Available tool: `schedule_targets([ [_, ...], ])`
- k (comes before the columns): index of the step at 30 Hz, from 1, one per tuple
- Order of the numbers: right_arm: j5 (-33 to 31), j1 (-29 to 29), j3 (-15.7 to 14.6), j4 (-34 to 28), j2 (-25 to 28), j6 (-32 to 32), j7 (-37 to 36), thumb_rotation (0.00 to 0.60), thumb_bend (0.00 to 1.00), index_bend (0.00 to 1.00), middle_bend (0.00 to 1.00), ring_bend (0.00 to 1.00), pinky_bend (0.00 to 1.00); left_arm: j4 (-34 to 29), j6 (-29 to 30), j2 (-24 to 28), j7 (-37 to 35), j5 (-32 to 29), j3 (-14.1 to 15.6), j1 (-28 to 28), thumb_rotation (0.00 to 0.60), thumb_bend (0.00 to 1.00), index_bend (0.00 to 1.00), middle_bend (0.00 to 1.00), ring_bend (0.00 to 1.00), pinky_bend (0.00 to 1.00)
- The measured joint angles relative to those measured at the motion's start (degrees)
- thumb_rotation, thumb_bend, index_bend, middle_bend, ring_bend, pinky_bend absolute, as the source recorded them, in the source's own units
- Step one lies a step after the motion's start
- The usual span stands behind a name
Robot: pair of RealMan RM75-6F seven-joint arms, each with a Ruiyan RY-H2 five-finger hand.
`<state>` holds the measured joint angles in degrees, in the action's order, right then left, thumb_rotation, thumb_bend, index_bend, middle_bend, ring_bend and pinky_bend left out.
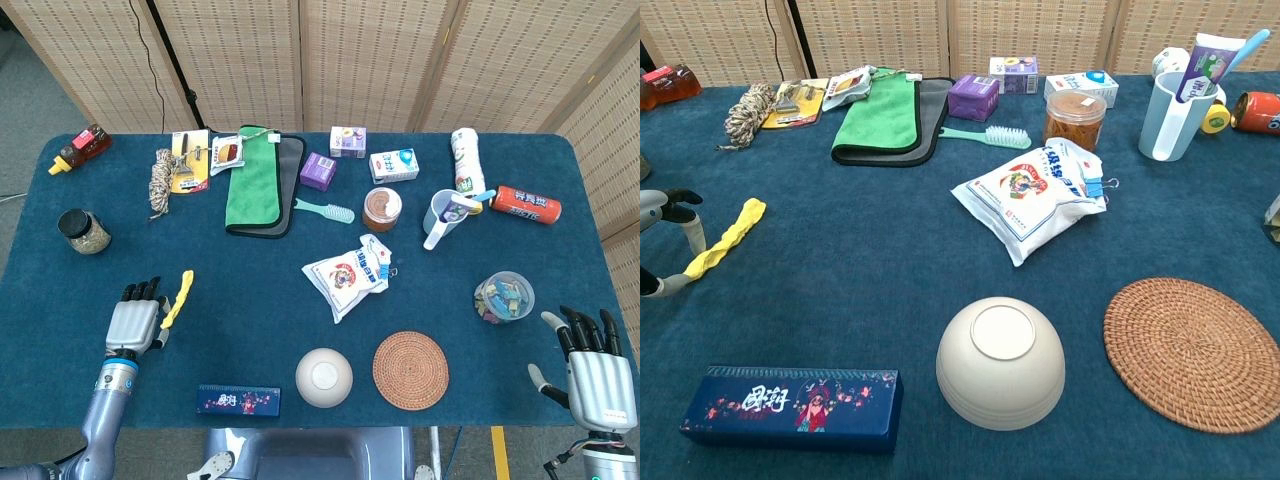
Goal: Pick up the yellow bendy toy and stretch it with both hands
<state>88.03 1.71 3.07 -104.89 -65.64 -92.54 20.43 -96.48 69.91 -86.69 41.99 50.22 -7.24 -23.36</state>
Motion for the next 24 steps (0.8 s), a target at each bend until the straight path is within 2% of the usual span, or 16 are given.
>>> schedule_targets([
  [18,-0.1,0.3,0.0,0.2,0.3,0.1,-0.5,0.6,0.28,0.23,0.16,0.16,0.02,-0.1,3.6,-0.3,-0.4,-2.0,1.3,0.5,0.543,0.37,0.42,0.08,0.09,0.07],
  [24,-0.1,0.4,0.0,0.4,0.4,-0.1,-0.8,0.6,0.28,0.23,0.16,0.16,0.02,0.1,3.6,-0.2,-1.1,-2.2,1.3,0.5,0.543,0.36,0.37,0.08,0.09,0.07],
])
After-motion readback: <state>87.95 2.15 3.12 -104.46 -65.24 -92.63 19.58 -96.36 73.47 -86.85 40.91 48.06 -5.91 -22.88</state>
